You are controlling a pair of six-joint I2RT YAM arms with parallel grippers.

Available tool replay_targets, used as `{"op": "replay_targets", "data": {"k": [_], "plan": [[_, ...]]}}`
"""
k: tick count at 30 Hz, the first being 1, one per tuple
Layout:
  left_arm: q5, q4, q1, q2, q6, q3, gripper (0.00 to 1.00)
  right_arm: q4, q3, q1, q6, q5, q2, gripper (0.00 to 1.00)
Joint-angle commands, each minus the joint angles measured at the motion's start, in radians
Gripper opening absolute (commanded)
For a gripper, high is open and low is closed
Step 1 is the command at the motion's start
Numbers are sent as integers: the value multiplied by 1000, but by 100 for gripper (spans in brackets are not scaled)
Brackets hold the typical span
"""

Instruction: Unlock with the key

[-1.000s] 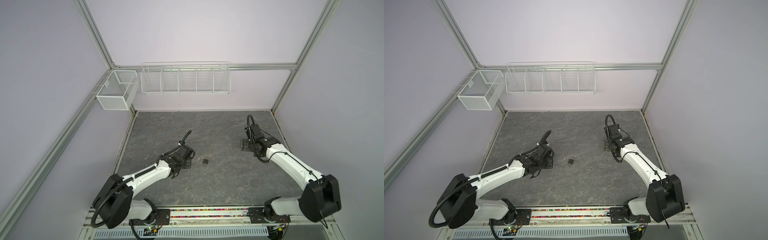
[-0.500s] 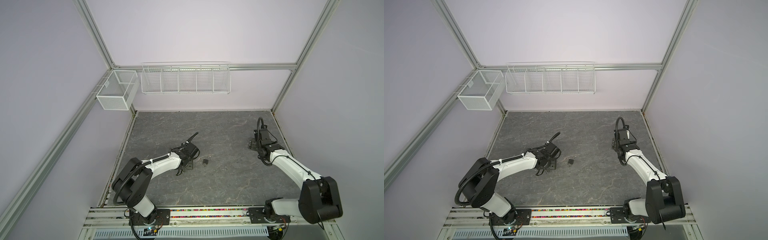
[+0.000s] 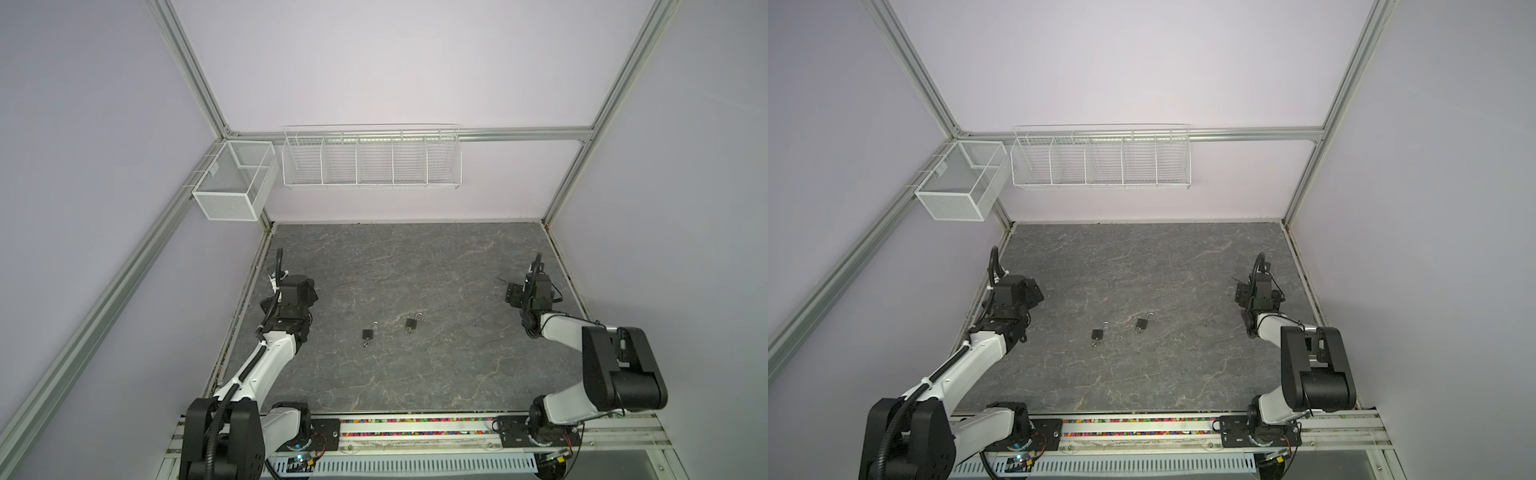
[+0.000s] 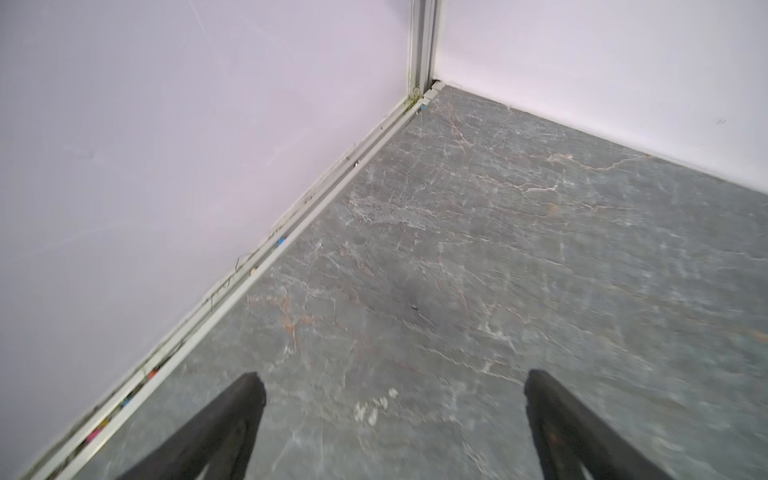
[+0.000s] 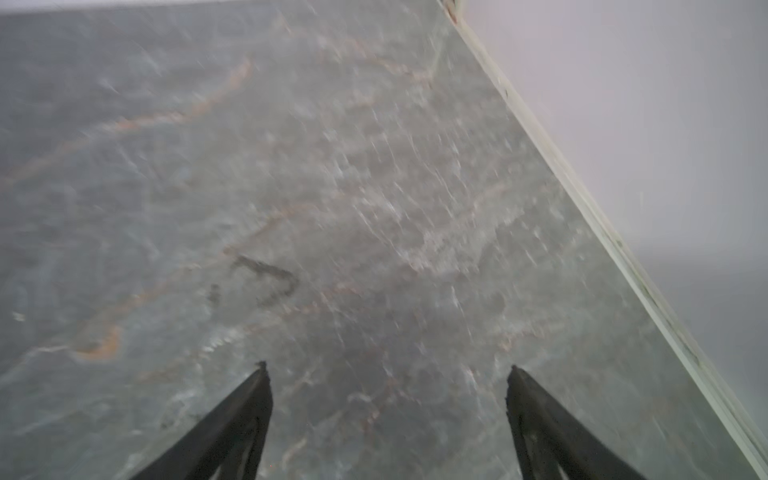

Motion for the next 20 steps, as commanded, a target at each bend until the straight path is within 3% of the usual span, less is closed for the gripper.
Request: {"op": "replay_targets", "data": {"k": [1, 2, 4, 6, 8, 11, 14, 20], "plan": [[67, 461, 15, 124, 178, -78, 99, 374, -149, 13, -103, -135, 2, 89], [83, 520, 17, 172, 191, -85, 100, 507, -180, 14, -125, -154, 55, 88], [165, 517, 21, 214, 202, -50, 100, 382, -145, 14, -118, -159, 16, 89], [228, 517, 25, 265, 215, -26, 100, 491, -173, 17, -127, -151, 50, 88], [260, 672, 30, 313, 230, -80, 100, 401, -153, 19, -121, -152, 20, 89], [283, 807, 34, 353, 243, -132, 100, 440, -162, 19, -125, -150, 32, 89], [280, 737, 34, 335, 236, -115, 100, 434, -159, 18, -125, -150, 34, 89], [281, 795, 34, 347, 240, -132, 99, 423, -157, 18, -123, -156, 27, 88]]}}
